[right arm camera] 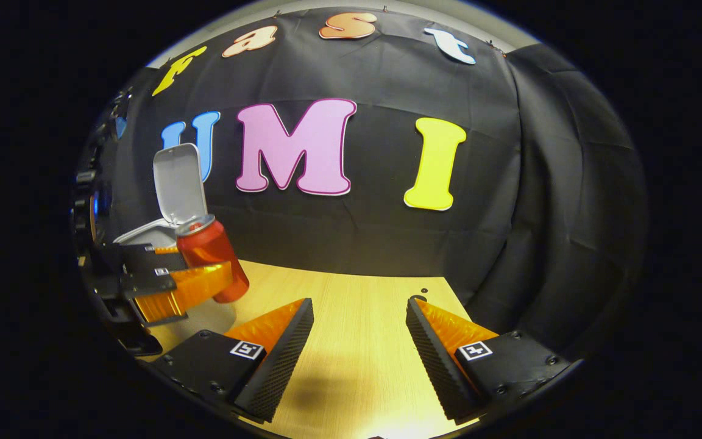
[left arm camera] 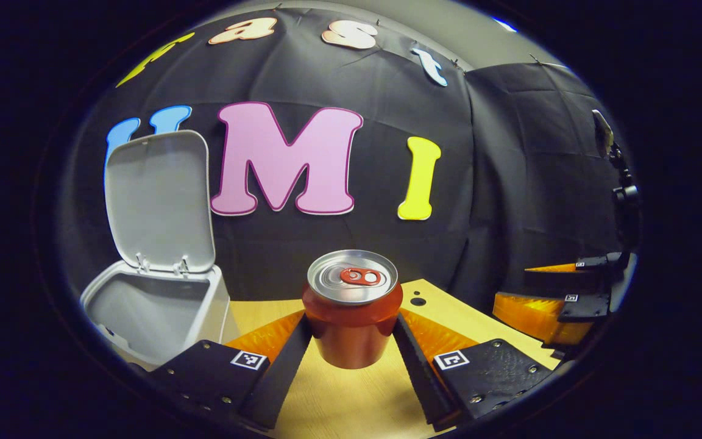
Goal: Press the lid of the desktop garbage bin to open it, pick up the crumpled paper on the desktop and throw it into the bin, then pick up the pop can on the desktop and drop it into the bin, and finally close the garbage bin lid.
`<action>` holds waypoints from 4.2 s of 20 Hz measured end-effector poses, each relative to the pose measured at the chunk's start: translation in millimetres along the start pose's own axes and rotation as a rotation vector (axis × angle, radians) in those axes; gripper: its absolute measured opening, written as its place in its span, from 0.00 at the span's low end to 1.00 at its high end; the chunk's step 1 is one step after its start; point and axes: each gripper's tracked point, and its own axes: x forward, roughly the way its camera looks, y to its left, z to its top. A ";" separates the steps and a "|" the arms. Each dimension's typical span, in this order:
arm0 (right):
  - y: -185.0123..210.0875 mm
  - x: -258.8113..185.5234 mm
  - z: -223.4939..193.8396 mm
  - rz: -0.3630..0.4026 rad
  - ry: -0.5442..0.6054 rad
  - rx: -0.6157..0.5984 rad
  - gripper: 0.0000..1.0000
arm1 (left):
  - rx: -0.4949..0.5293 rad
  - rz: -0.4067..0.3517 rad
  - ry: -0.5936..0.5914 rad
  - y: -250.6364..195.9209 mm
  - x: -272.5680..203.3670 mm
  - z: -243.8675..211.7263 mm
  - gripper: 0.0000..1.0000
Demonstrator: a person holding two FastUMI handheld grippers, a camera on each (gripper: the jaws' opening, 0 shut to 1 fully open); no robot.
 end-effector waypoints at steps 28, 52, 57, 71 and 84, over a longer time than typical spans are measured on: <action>73.6 -60.6 24.6 0.078 -0.026 0.007 0.99 | -0.027 0.395 0.020 235.1 -62.0 10.5 0.87; 38.4 -70.1 -10.7 -0.021 0.065 0.058 0.99 | 0.098 0.379 -0.154 264.1 -1.8 199.0 0.88; 32.2 -79.9 -18.4 -0.044 0.081 0.064 0.99 | 0.113 0.348 -0.089 255.8 10.2 187.2 0.88; 58.7 -93.3 -5.6 0.032 0.031 0.033 0.99 | -0.032 0.355 0.008 219.0 -76.6 95.9 0.89; 63.2 -122.7 -28.3 0.052 0.072 0.022 0.99 | -0.002 0.363 0.071 198.5 -110.2 -3.9 0.89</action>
